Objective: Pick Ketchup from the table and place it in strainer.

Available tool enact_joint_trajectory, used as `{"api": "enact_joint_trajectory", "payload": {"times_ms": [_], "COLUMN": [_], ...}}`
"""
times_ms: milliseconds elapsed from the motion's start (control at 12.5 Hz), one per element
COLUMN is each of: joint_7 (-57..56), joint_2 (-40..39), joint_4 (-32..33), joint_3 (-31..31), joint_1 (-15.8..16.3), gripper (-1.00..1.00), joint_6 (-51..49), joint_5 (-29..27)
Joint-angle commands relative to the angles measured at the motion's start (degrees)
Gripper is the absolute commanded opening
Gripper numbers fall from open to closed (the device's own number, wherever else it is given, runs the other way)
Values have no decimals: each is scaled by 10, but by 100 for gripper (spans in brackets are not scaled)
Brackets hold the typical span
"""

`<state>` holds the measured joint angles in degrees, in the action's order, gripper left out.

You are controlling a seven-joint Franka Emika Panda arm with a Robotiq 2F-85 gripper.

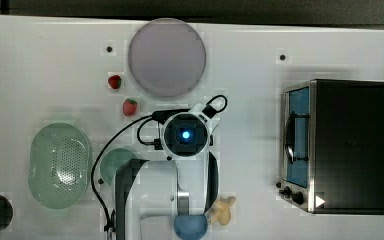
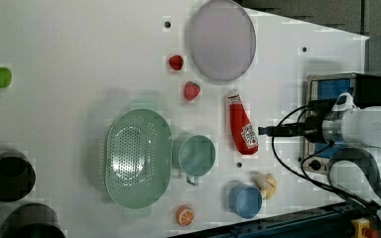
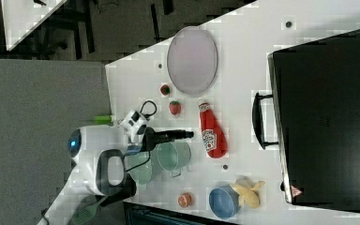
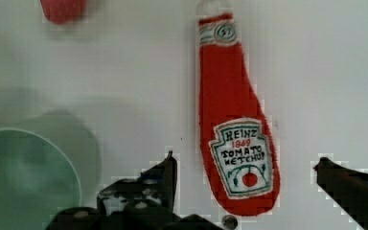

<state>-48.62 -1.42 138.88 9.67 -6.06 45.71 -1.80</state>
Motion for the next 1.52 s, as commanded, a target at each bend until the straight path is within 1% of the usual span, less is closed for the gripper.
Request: {"api": "enact_joint_trajectory", "payload": {"times_ms": [80,480,800,880,1040,1120,1360,1520], "joint_7": [-50,-49,-49,-49,-49,-49,-49,-49], "joint_2": [-59,-132,-176,-184,-190,-185,-143,-89], "joint_4": [-1,-1,-1,0,1,0,-2,-2], "joint_3": [-4,-9,-13,-13,-12,-12,-13,-12], "joint_1": [-3,-3,-3,-3,-2,-2,-3,-4], "gripper": [100,100,100,91,43,24,24,24], "joint_6": [39,105,157,167,168,169,155,103], "joint_5": [3,3,3,3,3,3,3,3]}}
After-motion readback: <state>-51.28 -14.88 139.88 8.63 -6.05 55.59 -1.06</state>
